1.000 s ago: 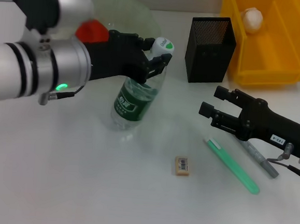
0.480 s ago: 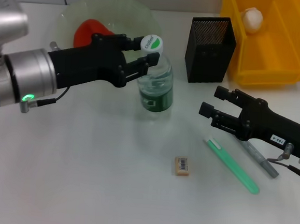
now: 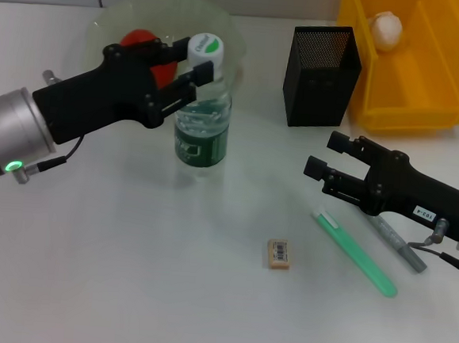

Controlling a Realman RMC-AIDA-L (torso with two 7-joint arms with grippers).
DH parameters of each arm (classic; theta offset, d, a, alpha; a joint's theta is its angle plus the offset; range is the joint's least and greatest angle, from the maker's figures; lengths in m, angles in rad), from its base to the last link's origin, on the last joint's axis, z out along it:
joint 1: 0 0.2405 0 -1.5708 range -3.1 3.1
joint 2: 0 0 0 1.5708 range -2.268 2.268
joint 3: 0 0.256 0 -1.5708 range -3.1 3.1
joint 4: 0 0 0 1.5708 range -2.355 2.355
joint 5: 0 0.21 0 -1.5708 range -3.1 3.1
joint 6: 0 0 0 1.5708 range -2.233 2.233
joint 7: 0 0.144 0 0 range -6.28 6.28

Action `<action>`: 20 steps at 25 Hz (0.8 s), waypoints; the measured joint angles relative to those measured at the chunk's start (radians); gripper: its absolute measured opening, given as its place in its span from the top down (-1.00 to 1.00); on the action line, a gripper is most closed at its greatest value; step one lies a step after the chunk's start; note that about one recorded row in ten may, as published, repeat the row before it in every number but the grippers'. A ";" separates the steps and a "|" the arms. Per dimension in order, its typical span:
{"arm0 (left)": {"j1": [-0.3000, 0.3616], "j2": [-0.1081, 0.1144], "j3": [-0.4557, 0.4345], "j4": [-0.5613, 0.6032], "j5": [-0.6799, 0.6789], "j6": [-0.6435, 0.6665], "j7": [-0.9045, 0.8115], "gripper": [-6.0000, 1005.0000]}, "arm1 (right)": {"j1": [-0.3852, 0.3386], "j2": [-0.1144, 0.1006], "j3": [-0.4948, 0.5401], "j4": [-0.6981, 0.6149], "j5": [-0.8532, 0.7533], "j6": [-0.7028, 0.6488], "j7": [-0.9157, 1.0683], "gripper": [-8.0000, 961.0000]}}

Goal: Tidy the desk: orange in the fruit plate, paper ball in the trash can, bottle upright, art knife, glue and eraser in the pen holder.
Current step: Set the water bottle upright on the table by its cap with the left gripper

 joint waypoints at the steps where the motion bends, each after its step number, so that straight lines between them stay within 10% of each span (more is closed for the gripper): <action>1: -0.001 0.000 -0.007 -0.022 -0.013 0.012 0.019 0.15 | 0.000 0.000 0.000 0.001 0.000 0.000 -0.001 -0.64; 20: -0.038 -0.001 -0.088 -0.315 -0.145 0.163 0.324 0.19 | 0.016 0.001 0.000 0.063 0.052 0.005 -0.057 -0.64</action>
